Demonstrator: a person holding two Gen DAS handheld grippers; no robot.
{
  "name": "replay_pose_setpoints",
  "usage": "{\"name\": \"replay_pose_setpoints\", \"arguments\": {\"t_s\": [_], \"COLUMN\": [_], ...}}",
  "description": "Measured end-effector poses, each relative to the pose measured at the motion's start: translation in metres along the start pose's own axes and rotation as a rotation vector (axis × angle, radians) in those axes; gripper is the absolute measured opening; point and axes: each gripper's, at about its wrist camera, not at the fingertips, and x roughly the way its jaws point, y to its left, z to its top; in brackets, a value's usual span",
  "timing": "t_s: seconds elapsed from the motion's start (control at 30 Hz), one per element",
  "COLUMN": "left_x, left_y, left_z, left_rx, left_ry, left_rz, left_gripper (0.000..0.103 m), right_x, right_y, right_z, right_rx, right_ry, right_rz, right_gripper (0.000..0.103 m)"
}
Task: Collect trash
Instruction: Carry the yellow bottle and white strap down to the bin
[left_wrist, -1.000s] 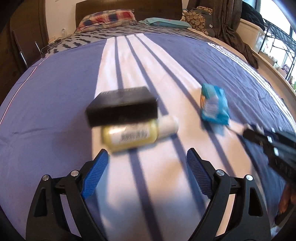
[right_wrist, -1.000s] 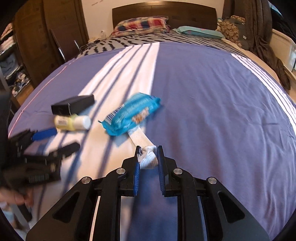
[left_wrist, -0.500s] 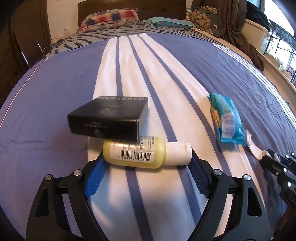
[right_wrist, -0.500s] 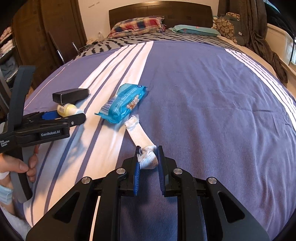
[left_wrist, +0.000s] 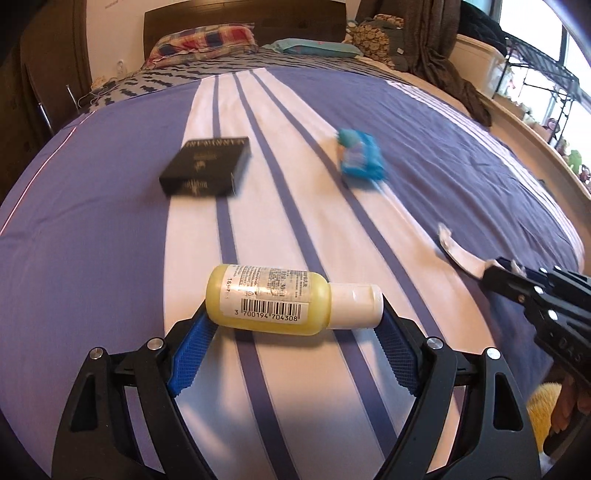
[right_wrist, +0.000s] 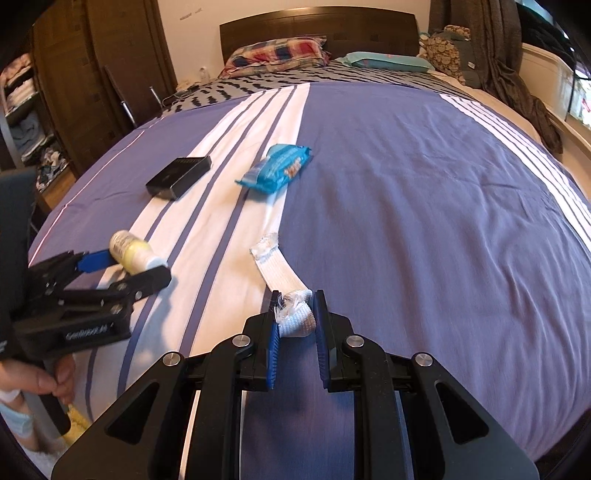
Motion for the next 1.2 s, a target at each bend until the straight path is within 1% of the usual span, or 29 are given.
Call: {"name": "replay_pose_setpoints", "arguments": {"t_s": [0.2,0.37,0.47,0.6,0.77,0.9,0.97,1.2], "left_x": [-0.036,-0.059,-0.073,-0.084,-0.079,-0.068,-0.059,-0.027], "left_y": [-0.017,-0.033,-0.04,-0.042,-0.044,-0.045,-0.046,-0.052], "left_z": [-0.045,-0.082,-0.108,-0.143,-0.188,-0.214,-0.227,-0.263], "left_rx": [0.002,0.011,0.02,0.007,0.002,-0.003,0.0,0.016], "left_ry": [-0.012,-0.014,-0.021,-0.005,0.057,0.112,0.147,0.251], "left_rz": [-0.034,-0.067,-0.069,-0.067,-0.067,-0.073,-0.069,-0.045], "left_gripper": [0.079,0.079,0.079,0.079,0.079,0.079,0.079,0.079], "right_x": [-0.03,-0.051,-0.064,-0.079,-0.08,-0.07,-0.06,-0.019], "right_y": [-0.001,0.0,0.005,0.012,0.019,0.022,0.023,0.023], "right_z": [-0.035,-0.074,-0.098,-0.129,-0.165,-0.19,-0.204,-0.235], "right_rx": [0.013,0.027,0.027,0.019,0.004,0.002,0.007,0.031], "right_ry": [-0.002,0.015,0.021,0.034,0.088,0.148,0.187,0.314], "right_rz": [-0.014,-0.013,0.001,0.021,0.054,0.07,0.076,0.063], "right_gripper": [0.018,0.018,0.018,0.018,0.018,0.018,0.018,0.018]}}
